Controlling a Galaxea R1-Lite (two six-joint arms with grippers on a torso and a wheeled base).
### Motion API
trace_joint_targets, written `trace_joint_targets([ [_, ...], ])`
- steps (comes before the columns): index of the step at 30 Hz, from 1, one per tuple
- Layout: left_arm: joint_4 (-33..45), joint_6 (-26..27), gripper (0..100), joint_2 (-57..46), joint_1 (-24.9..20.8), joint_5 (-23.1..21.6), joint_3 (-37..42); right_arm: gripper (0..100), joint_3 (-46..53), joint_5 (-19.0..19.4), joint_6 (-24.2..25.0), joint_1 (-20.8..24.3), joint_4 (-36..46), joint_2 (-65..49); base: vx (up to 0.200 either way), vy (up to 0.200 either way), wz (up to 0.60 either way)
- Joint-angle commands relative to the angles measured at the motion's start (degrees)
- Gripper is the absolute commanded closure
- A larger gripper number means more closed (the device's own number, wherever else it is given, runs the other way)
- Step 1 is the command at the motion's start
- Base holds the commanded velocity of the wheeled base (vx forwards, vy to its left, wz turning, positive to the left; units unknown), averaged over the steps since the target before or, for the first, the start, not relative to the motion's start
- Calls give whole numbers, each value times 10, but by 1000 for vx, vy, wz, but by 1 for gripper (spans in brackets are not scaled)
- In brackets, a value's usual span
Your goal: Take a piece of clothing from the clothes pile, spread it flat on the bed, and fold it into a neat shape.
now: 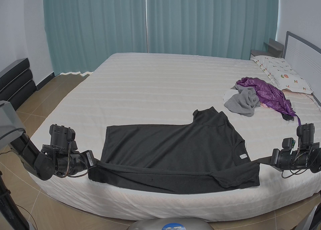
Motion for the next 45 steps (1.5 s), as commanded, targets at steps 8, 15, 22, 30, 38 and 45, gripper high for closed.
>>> trace_joint_targets([
  [8, -2, -17, 100, 90, -1, 0, -51, 100, -29, -36, 23, 20, -52, 114, 0, 0, 0],
  [15, -4, -18, 100, 123, -2, 0, -69, 100, -37, -36, 26, 20, -52, 137, 0, 0, 0],
  [22, -4, -40, 0, 137, -3, 0, -80, 0, -37, -36, 26, 21, -62, 158, 0, 0, 0],
  [30, -4, -52, 0, 109, -1, -1, -76, 0, -5, -36, 95, 36, -107, 104, 0, 0, 0],
  [38, -4, -92, 0, 27, 6, -11, -35, 0, 65, -62, 188, 85, -144, 25, 0, 0, 0],
  [45, -5, -120, 0, -40, 4, -87, 49, 0, 91, -181, 343, 196, -192, 41, 0, 0, 0],
])
